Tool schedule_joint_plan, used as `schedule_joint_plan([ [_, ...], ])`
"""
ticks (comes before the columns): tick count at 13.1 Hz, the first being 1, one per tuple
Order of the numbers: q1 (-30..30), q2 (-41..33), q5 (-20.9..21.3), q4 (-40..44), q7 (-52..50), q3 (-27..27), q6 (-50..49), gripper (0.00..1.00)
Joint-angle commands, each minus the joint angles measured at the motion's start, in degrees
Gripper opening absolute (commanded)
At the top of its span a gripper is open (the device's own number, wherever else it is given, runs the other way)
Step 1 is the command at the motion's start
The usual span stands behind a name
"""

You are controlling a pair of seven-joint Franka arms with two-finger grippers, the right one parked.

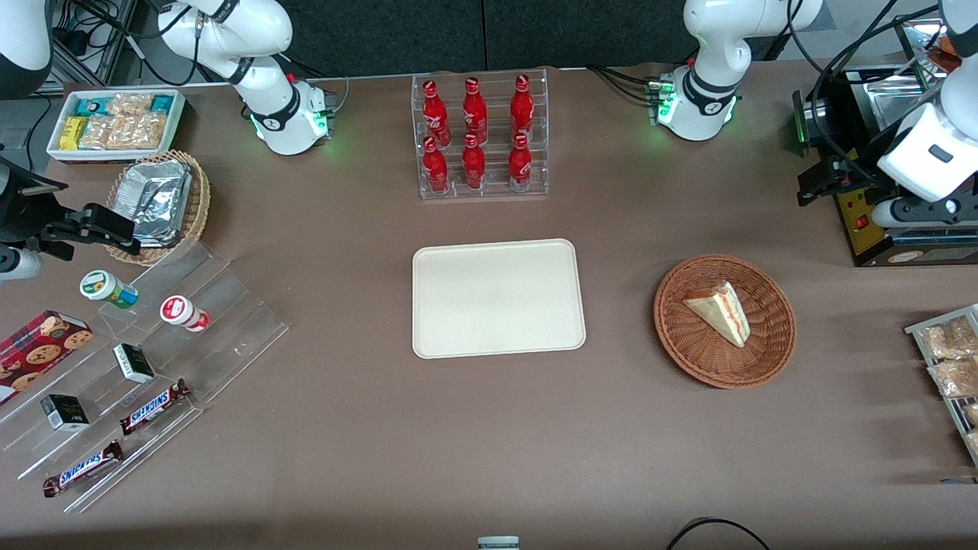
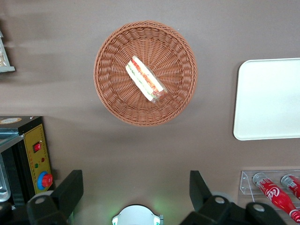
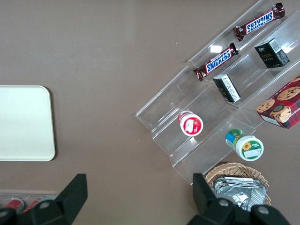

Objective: Place sandwich from basket to tray
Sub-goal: 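Move the left gripper over the wrapped sandwich in the wicker basket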

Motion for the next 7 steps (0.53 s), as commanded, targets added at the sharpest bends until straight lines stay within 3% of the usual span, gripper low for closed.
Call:
schedule_joint_plan([
  [1,-0.1,-0.3,1.8,0.3,1.4,0.2,-0.7,1.00],
  [7,0.0,0.0,2.7,-7.6,1.3,0.0,1.3,1.00],
])
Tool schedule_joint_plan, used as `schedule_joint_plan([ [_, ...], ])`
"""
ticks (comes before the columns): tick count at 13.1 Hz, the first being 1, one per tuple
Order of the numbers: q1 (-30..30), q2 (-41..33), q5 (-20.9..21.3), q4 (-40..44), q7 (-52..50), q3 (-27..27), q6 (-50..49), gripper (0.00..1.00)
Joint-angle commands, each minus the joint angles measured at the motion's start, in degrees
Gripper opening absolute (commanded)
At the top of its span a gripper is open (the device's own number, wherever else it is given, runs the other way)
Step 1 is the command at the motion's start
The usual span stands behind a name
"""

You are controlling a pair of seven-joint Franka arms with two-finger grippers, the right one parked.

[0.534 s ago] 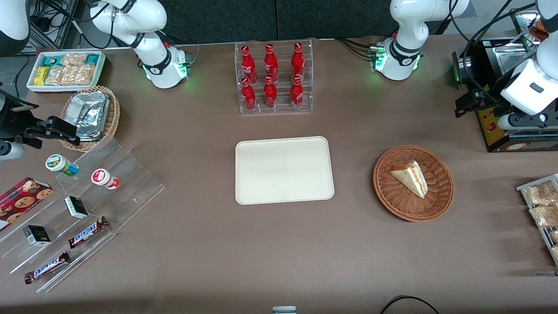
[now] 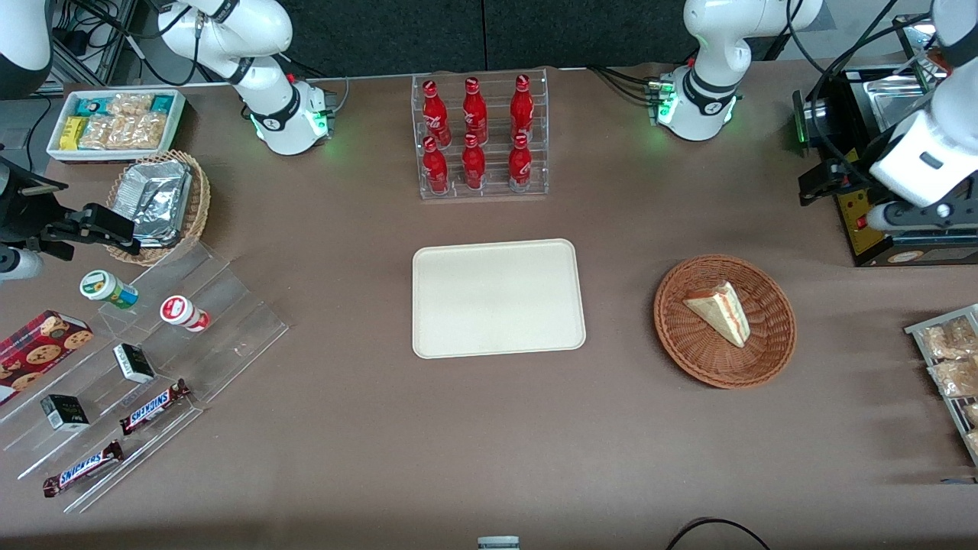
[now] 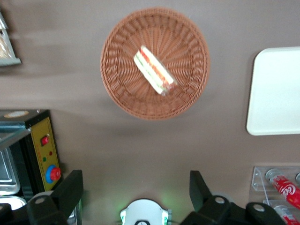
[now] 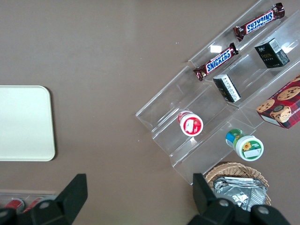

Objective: Place sandwich from basket to tray
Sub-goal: 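Move the left gripper over the wrapped sandwich in the wicker basket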

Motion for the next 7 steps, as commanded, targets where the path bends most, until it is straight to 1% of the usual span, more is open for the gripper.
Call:
schedule_joint_plan([
  [1,0.0,-0.4,0.8,-5.7,0.8,0.1,3.7,1.00],
  [4,0.0,-0.1,1.0,-11.4,-1.1,0.1,10.9,1.00],
  [7,0.0,0.3,1.0,-18.3,-9.5,0.0,22.5,1.00],
])
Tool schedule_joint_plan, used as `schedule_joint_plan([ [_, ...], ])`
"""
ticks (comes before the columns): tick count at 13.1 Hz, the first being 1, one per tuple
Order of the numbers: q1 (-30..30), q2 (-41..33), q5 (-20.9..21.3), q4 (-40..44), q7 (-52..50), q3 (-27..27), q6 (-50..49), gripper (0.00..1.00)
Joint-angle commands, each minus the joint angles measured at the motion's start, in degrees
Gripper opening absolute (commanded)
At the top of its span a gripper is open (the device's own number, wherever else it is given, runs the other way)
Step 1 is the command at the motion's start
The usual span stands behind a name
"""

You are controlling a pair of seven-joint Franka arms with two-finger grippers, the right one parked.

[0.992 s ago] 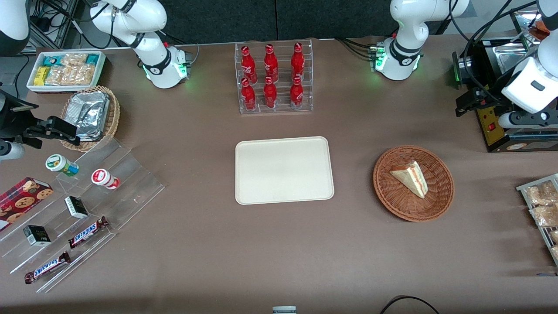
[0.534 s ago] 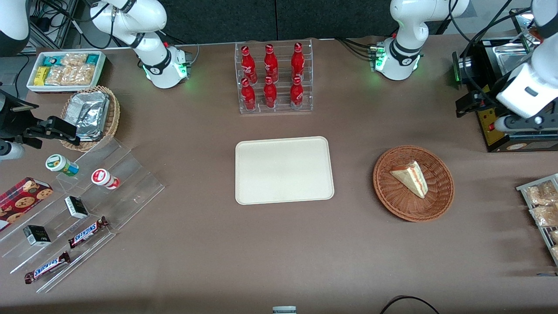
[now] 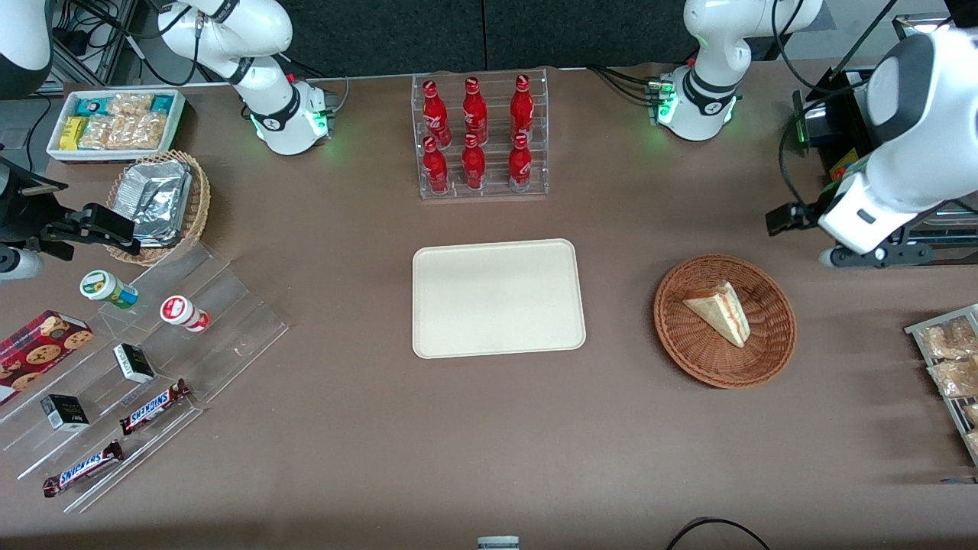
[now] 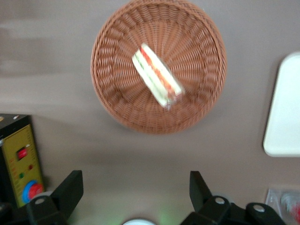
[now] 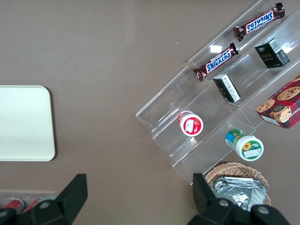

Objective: Place sandwich from basket to tray
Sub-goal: 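Move the left gripper over the wrapped sandwich in the wicker basket, then lower the left gripper and close it on the sandwich's wrapped edge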

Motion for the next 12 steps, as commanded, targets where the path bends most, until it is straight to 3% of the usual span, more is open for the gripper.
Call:
schedule_joint_plan([
  [1,-0.2,0.0,0.8,-5.7,-8.0,-0.1,8.7,1.00],
  [4,-0.5,1.7,0.4,-9.8,-13.2,-0.3,17.9,1.00],
  [8,-1.6,4.5,0.6,-13.1,-27.9,-0.6,28.1,1.00],
  [12,-1.7,7.1,0.6,-14.8,-29.6,-1.0,32.0,1.00],
])
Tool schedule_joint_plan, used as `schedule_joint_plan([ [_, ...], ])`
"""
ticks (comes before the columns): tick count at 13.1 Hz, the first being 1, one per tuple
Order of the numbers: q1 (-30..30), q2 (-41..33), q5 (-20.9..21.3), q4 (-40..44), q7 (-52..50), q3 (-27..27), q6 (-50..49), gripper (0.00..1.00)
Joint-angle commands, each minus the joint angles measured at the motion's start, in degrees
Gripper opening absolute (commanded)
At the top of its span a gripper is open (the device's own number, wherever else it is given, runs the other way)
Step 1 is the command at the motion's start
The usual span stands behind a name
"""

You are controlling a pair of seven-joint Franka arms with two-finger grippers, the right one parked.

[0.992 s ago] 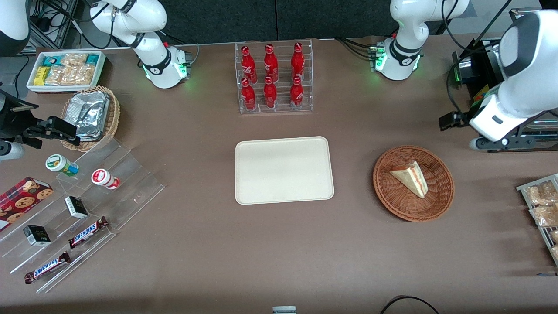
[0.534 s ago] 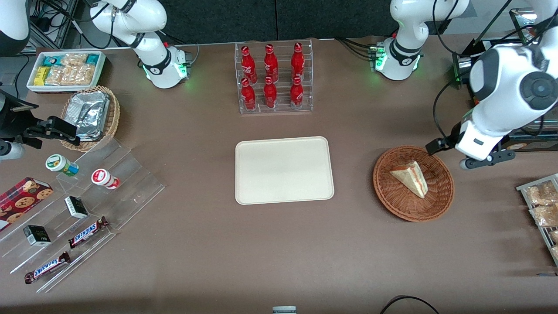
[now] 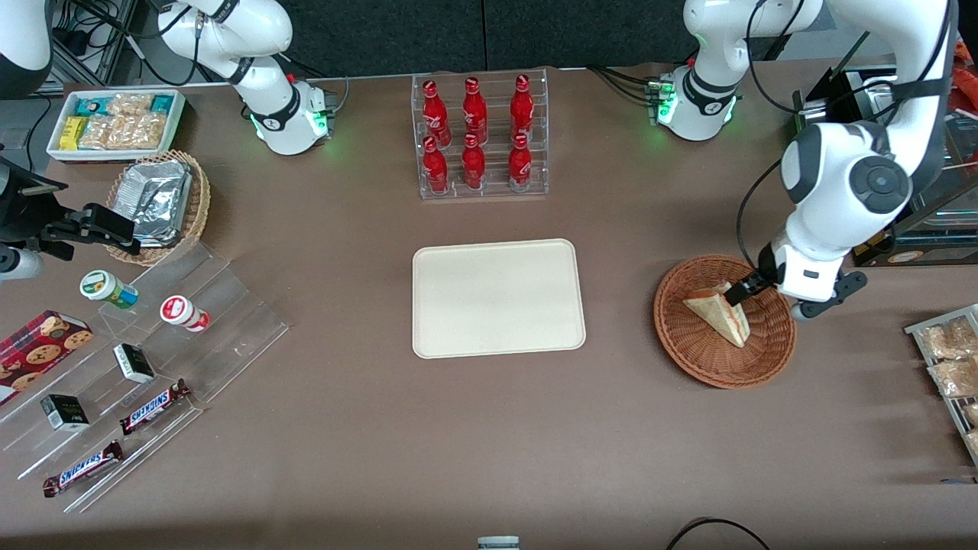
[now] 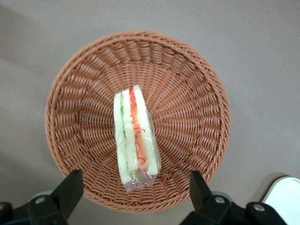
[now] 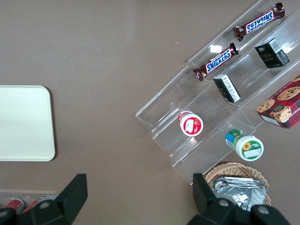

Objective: Place sandwich from basket to tray
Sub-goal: 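Lower the left gripper and close it on the sandwich's wrapped edge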

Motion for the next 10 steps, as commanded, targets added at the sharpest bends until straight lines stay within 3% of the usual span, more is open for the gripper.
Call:
schedule_joint_plan([
  [1,-0.1,1.3,0.6,-0.7,-1.7,-0.1,1.2,1.00],
  [10,-0.1,5.6,0.5,-1.1,-7.7,-0.1,4.0,1.00],
])
